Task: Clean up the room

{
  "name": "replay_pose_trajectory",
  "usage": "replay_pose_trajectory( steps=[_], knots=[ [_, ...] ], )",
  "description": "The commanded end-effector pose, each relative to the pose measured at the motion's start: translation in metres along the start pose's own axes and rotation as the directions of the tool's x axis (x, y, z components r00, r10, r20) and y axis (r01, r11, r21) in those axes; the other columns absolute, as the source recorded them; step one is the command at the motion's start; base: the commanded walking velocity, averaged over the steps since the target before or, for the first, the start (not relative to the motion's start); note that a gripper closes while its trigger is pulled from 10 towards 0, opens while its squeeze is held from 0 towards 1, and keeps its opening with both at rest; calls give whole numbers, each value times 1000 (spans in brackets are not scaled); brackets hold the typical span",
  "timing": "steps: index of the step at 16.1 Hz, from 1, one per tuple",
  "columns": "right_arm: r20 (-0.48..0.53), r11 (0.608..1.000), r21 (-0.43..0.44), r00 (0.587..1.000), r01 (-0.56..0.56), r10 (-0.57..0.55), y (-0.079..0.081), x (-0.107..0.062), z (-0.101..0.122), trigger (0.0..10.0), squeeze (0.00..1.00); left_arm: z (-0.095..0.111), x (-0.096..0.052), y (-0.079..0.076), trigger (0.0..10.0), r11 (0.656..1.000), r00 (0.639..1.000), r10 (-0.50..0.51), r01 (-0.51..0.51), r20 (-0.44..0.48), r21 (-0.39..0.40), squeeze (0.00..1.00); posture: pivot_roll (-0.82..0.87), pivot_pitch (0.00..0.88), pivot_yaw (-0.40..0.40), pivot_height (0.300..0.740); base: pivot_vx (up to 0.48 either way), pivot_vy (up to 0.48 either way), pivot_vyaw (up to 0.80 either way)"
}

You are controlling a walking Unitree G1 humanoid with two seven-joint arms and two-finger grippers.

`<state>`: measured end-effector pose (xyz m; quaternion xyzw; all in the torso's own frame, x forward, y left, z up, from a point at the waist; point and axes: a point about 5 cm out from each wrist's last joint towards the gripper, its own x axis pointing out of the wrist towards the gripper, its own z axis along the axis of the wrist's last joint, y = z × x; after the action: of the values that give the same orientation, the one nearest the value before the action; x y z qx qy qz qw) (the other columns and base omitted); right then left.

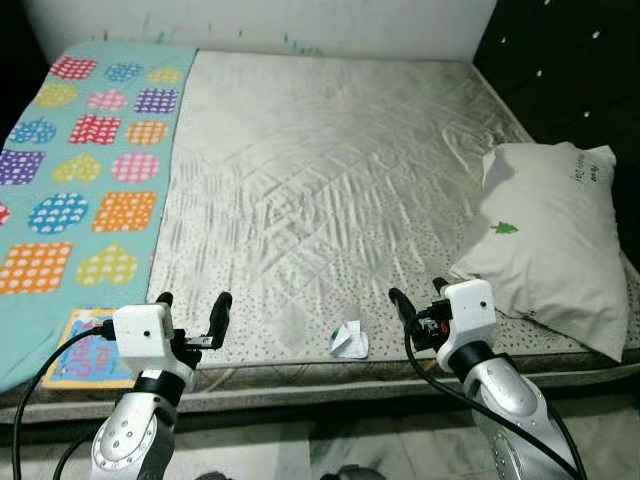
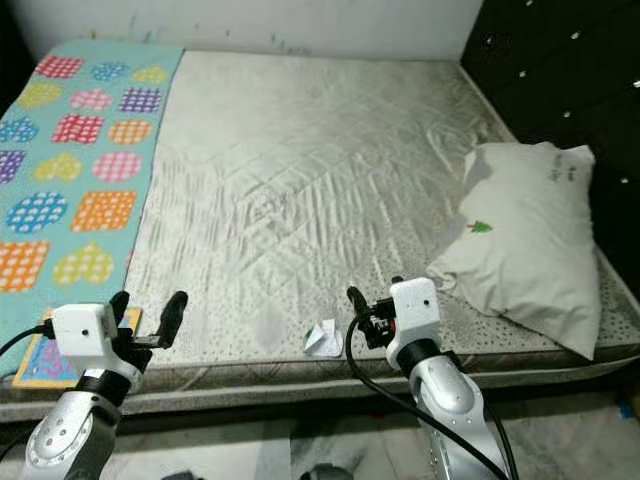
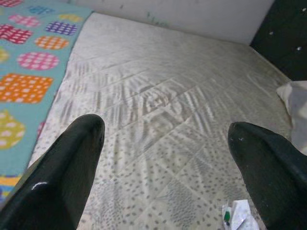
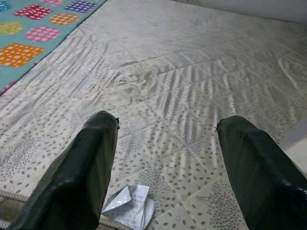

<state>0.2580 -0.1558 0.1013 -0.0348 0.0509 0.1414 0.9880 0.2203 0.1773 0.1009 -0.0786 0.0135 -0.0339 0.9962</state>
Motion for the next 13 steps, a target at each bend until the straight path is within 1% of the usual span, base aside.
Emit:
replay_pose_trajectory(
  steps=[1, 2, 4, 5, 6, 8, 10, 11, 12, 13],
  knots=[
    [-13, 1000, 1, 1000, -5, 5, -1, -3, -2, 10000, 0, -2, -2, 1, 10000, 1000, 1000, 11, -11, -14, -3, 0, -16, 146, -70, 645, 0, 0, 0],
    [-13, 1000, 2, 1000, -8, 8, -1, -3, -2, 10000, 0, -2, -2, 1, 10000, 1000, 1000, 16, -16, -14, -6, 0, -17, 150, -73, 630, 0, 0, 0],
    [-14, 1000, 3, 1000, -9, 9, -1, -2, -1, 10000, 0, -1, -1, 1, 10000, 1000, 1000, 18, -18, -14, -7, 0, -15, 154, -73, 615, 0, 0, 0],
    [-14, 1000, 5, 1000, -9, 9, -1, -1, -1, 10000, 0, -1, -1, 1, 10000, 1000, 1000, 22, -22, -12, -8, 0, -15, 156, -71, 595, 0, 0, 0],
    [-13, 1000, 6, 1000, -9, 9, -1, -1, -1, 10000, 0, 0, -1, 2, 10000, 1000, 1000, 25, -25, -11, -6, 0, -15, 157, -70, 595, 0, 0, 0],
    [-8, 1000, 7, 1000, -5, 5, -1, 0, 0, 10000, 0, 1, 0, 6, 10000, 998, 998, 65, -65, 0, 16, 0, -16, 158, -68, 595, 0, 0, 0],
    [2, 1000, -5, 1000, 27, -27, -5, 1, 2, 10000, 0, 5, -1, 9, 10000, 996, 996, 91, -91, 27, 18, 0, -18, 158, -67, 595, 0, 0, 0],
    [15, 998, -29, 998, 58, -58, -11, 1, 3, 10000, 0, 7, -1, 10, 10000, 996, 996, 82, -83, 34, 32, 0, -11, 158, -64, 595, 0, 0, 0],
    [36, 987, -67, 989, 143, -141, -24, 0, 5, 10000, 0, 9, -3, 15, 10000, 993, 994, 100, -102, 41, 63, 0, -10, 159, -59, 595, 0, 0, 0],
    [51, 974, -49, 975, 219, -217, -36, -2, 5, 10000, 0, 9, -4, 22, 10000, 986, 989, 144, -147, 43, 77, 0, -12, 160, -54, 595, 0, 0, 0]
  ],
)
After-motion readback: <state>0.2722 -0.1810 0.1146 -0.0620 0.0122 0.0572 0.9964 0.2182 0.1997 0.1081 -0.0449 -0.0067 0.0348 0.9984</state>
